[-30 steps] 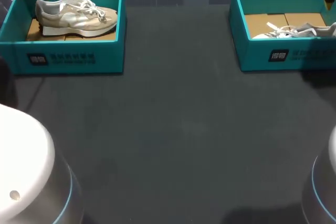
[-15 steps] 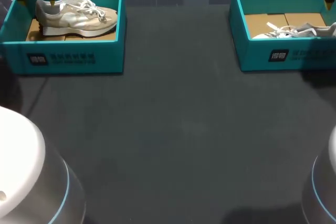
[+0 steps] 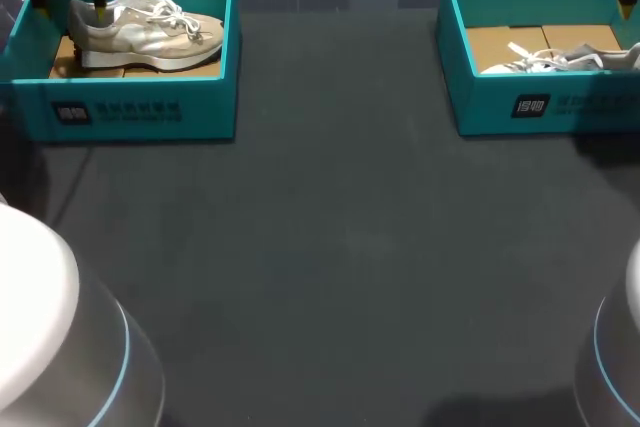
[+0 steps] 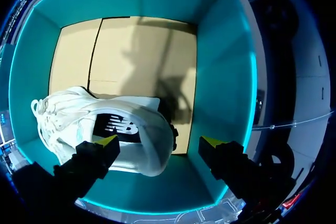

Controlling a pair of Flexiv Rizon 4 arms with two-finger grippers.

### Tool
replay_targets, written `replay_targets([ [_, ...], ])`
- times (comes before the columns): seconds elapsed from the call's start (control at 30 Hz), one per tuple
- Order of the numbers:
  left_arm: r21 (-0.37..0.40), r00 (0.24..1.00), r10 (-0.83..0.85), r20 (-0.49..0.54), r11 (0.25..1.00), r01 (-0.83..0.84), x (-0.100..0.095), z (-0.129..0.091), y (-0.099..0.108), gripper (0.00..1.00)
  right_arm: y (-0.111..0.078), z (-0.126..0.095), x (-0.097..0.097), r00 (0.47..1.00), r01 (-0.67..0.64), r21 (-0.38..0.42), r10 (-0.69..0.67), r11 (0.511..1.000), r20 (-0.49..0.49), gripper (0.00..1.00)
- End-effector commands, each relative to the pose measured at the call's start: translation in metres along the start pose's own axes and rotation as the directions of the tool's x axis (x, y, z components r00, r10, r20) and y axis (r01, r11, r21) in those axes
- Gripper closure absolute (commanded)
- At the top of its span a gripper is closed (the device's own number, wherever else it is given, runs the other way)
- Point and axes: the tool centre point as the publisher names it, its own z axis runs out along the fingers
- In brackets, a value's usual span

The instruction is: Take the shoe out of the shoebox, open the shoe tongue, remove and reinsert the insole, then place the shoe into the shoebox

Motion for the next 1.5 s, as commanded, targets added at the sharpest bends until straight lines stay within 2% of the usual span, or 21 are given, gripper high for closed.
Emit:
replay_targets([
  [0.03,0.013,1.000,-0.002,-0.003,1.000,0.002,-0.001,0.011,0.008,0.00,-0.001,0.000,0.000,1.000,0.000,-0.001,0.000,1.000,0.001,0.00],
  [0.17,0.019,1.000,-0.006,-0.009,1.000,0.006,0.000,0.017,0.006,0.00,-0.001,0.000,0.000,1.000,0.000,-0.001,0.000,1.000,0.001,0.00],
  [0.53,0.040,1.000,-0.014,-0.023,0.999,0.014,0.001,0.031,0.005,0.12,-0.001,0.000,0.000,1.000,0.000,-0.001,0.000,1.000,0.001,0.00],
  [0.73,0.032,0.999,-0.002,-0.033,0.999,0.003,0.000,0.037,0.002,0.15,-0.001,0.000,0.000,1.000,0.000,-0.001,0.000,1.000,0.001,0.00],
  [1.0,0.019,0.999,-0.007,-0.044,1.000,0.007,0.001,0.042,-0.001,0.24,-0.001,0.000,0.000,1.000,0.000,-0.001,0.000,1.000,0.001,0.00],
  [1.03,0.018,0.999,-0.007,-0.045,1.000,0.008,0.001,0.043,-0.001,0.26,-0.001,0.000,0.000,1.000,0.000,-0.001,0.000,1.000,0.001,0.00],
  [1.07,0.017,0.999,-0.008,-0.047,1.000,0.009,0.001,0.043,-0.002,0.35,-0.001,0.000,0.000,1.000,0.000,-0.001,0.000,1.000,0.001,0.00],
  [1.1,0.018,0.999,-0.009,-0.048,1.000,0.010,0.001,0.043,-0.002,0.38,-0.001,0.000,0.000,1.000,0.000,-0.001,0.000,1.000,0.001,0.00],
  [1.2,0.013,0.998,-0.010,-0.056,1.000,0.011,0.001,0.045,-0.003,0.38,-0.001,0.000,0.000,1.000,0.000,-0.001,0.000,1.000,0.001,0.00],
  [1.27,0.009,0.998,-0.011,-0.059,1.000,0.011,0.002,0.044,-0.005,0.42,-0.001,0.000,0.000,1.000,0.000,-0.001,0.000,1.000,0.001,0.00],
  [1.37,0.002,0.998,-0.015,-0.063,1.000,0.016,0.002,0.044,-0.006,0.56,-0.001,0.000,0.000,1.000,0.000,-0.001,0.000,1.000,0.001,0.00],
  [1.47,-0.002,0.998,-0.018,-0.066,1.000,0.018,0.003,0.044,-0.007,0.65,-0.001,0.000,0.000,1.000,0.000,-0.001,0.000,1.000,0.001,0.00],
  [1.5,-0.002,0.998,-0.020,-0.067,1.000,0.020,0.003,0.044,-0.008,0.74,-0.001,0.000,0.000,1.000,0.000,-0.001,0.000,1.000,0.001,0.00],
])
